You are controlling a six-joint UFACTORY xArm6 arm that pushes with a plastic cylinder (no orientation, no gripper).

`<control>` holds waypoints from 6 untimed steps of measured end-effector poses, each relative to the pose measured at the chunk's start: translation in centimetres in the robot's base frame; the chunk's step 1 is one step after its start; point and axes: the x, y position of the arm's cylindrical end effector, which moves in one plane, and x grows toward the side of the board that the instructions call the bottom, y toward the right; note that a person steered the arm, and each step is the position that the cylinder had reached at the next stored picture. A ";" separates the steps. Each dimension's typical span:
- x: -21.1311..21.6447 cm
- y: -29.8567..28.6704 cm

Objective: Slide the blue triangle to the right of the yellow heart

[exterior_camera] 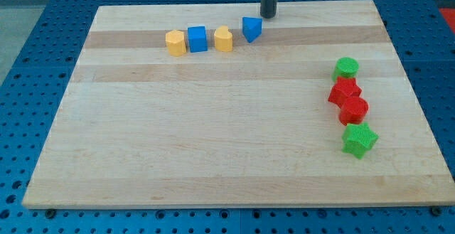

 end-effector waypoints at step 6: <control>6.7 -1.9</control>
